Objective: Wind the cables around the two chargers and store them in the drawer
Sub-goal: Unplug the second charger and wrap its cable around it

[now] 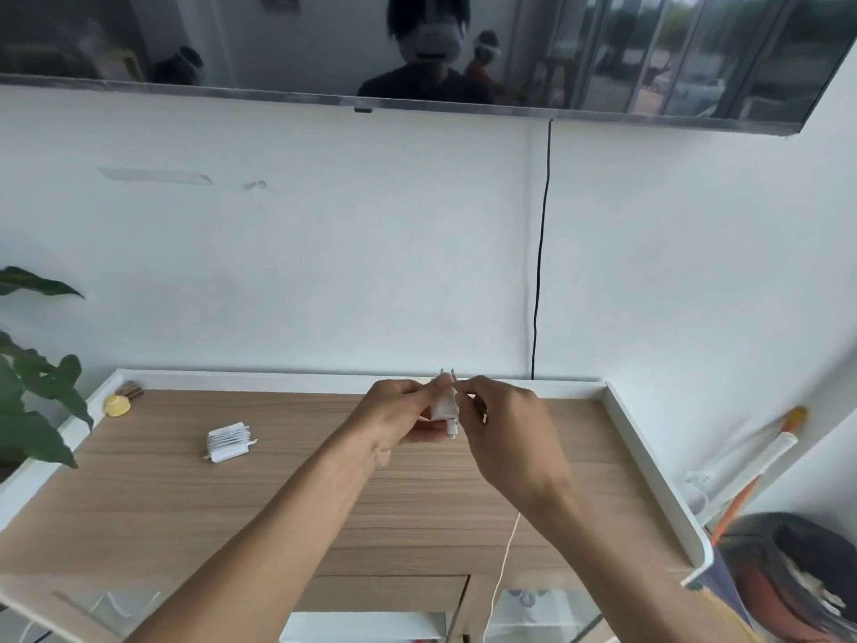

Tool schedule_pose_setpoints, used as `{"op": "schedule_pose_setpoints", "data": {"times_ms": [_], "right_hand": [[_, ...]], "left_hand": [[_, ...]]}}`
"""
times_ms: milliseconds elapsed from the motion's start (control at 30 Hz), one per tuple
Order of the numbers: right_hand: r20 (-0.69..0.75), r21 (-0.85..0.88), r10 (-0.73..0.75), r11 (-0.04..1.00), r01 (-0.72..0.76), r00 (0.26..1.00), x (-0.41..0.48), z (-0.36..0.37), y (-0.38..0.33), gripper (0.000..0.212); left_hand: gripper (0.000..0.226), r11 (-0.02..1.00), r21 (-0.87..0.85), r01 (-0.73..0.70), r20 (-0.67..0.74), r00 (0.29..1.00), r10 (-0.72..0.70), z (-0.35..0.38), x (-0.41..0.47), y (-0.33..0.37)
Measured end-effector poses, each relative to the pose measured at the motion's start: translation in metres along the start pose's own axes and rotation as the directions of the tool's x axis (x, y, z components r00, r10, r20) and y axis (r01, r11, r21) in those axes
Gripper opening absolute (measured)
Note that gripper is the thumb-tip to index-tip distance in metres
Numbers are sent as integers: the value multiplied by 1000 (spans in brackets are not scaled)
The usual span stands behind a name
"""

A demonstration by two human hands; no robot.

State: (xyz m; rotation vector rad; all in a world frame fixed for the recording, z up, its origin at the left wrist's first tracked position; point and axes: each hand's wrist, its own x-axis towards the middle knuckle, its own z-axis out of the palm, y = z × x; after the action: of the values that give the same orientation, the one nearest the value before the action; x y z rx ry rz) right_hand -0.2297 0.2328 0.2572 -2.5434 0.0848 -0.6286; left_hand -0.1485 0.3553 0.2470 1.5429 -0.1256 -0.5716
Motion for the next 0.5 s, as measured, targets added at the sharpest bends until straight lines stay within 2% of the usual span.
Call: {"op": "schedule_pose_setpoints", "data": {"times_ms": [200,333,500], "right_hand": [[-123,156,-14,987,33,992,-32,26,7,11],[-182,291,43,957,13,982,-42,38,20,12],[-151,384,86,923,-22,985,-37,39,30,13]], "left_hand": [[33,975,-188,116,-35,992,-125,-4,6,8],[30,990,-119,73,-21,997,-76,-3,8,7],[40,975,-220,39,31,999,-33,6,6,2]]}}
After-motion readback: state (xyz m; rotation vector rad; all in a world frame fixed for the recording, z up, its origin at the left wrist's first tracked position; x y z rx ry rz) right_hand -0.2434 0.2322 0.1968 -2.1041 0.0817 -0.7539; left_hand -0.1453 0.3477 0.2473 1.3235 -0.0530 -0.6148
